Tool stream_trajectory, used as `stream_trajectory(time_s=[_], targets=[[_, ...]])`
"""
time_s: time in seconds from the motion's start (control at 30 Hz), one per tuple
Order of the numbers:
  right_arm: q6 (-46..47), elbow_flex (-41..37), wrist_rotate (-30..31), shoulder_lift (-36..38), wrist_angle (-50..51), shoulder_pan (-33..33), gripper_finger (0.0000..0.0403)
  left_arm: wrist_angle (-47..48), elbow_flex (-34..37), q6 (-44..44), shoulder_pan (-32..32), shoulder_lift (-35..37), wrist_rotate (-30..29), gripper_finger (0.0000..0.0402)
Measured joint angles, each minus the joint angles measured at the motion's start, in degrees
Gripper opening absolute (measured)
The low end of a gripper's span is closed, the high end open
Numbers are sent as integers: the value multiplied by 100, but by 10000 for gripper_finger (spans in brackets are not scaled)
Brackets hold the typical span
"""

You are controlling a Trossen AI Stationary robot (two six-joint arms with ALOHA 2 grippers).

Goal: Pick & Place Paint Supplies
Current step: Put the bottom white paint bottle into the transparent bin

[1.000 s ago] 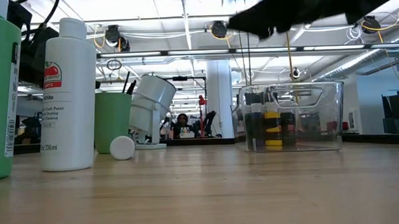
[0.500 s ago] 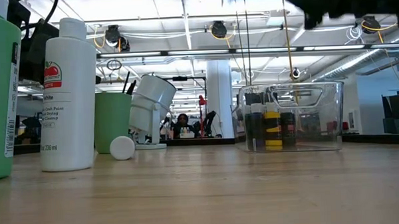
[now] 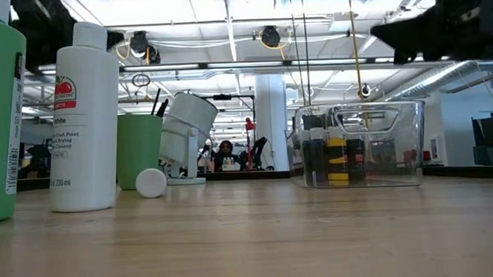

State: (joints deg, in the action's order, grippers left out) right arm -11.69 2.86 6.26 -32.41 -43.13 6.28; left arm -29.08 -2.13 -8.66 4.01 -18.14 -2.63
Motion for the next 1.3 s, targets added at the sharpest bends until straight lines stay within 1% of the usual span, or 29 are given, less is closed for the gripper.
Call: stream_trajectory(time_s=[0.1,0.13,0.17,0.2,0.27,0.33,0.43,0.47,0.5,0.6,0.67,0.73,0.87,0.97,1.03,1.07,1.13,1.17,1.3], targets=[[-207,-178,-61,9,-299,2,6,-803,-40,396,-161,-319,786,19],[-272,-175,-102,7,-248,2,6,-852,-153,502,-221,-426,886,19],[-339,-179,-196,7,-172,2,6,-804,-330,518,-298,-510,839,19],[-380,-180,-230,2,-158,4,6,-602,-561,548,-369,-578,662,19],[-372,-180,-236,2,-81,4,6,72,-1145,698,-532,-791,354,19],[-324,-186,-181,5,-85,4,6,629,-1774,912,-746,-1186,217,19],[-236,-189,-207,4,-62,4,6,1167,-2716,1209,-1203,-2002,203,19],[-205,-191,-233,2,-74,4,6,1433,-3064,1327,-1397,-2311,120,19],[-203,-191,-314,5,-88,3,6,1769,-3394,1385,-1611,-2606,-87,19],[-183,-194,-355,2,-140,4,6,2847,-4511,1140,-2248,-3555,-1210,19],[-109,-197,-354,5,-211,4,6,3671,-5293,957,-2593,-4163,-1667,19],[-39,-197,-352,5,-247,4,6,4483,-6085,731,-2918,-4697,-1722,19],[37,-199,-351,5,-295,6,6,6192,-7644,189,-3524,-5646,-1592,19],[9,-199,-343,2,-291,7,6,7359,-8524,-435,-3863,-6237,-1589,19],[20,-199,-345,0,-295,7,6,7812,-8825,-1025,-4023,-6538,-1498,19],[76,-199,-347,-2,-293,7,6,7908,-8903,-1178,-4094,-6673,-1313,19],[233,-201,-354,-27,-228,8,6,7920,-8946,-1214,-4200,-6913,-858,19],[269,-201,-354,-38,-182,9,6,7953,-8946,-1206,-4236,-7036,-760,19],[241,-201,-345,-43,-146,9,6,8176,-8944,-1346,-4277,-7437,-876,19]])
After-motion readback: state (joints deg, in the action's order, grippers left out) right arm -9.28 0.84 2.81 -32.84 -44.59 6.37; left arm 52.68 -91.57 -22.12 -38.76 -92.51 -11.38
